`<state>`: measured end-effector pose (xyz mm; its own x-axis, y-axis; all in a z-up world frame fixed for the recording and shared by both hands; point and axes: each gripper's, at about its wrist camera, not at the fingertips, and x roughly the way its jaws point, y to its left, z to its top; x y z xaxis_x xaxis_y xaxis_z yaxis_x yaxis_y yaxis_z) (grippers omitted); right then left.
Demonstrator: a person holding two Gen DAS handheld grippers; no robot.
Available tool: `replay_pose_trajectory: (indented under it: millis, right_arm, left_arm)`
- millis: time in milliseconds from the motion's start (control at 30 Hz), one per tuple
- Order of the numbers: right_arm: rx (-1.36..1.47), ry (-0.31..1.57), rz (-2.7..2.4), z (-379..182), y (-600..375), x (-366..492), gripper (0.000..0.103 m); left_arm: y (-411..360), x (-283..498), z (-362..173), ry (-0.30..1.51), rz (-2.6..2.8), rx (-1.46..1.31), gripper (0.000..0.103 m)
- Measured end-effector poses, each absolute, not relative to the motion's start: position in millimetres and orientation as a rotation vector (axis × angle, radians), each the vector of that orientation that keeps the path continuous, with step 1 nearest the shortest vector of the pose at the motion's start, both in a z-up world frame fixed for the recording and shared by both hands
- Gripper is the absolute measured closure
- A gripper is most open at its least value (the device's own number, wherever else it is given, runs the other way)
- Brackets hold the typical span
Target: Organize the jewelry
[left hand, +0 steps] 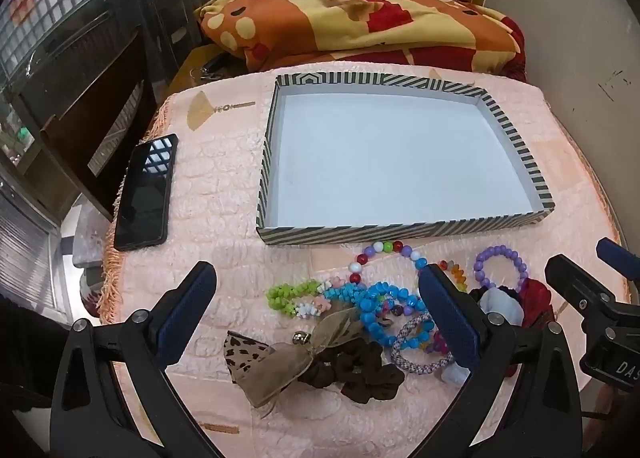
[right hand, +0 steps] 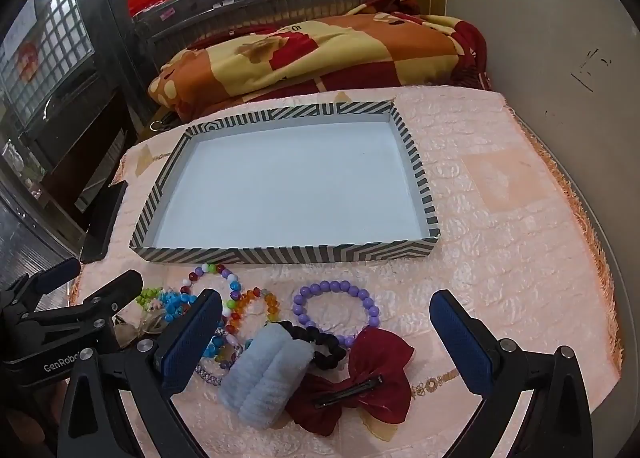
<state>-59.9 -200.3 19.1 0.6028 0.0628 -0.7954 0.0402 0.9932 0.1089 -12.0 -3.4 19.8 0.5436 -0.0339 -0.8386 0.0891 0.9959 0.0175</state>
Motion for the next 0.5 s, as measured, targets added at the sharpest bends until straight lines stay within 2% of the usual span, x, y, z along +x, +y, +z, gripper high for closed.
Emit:
replay_pose_trajectory:
  millis: [500]
  right_arm:
    - [0.128,0.945,-0.006,16.0,-203.9,-55.6,0.000]
  left_arm:
    - [-6.6,-10.0,16.0,1.009,-0.073,0.062,0.001]
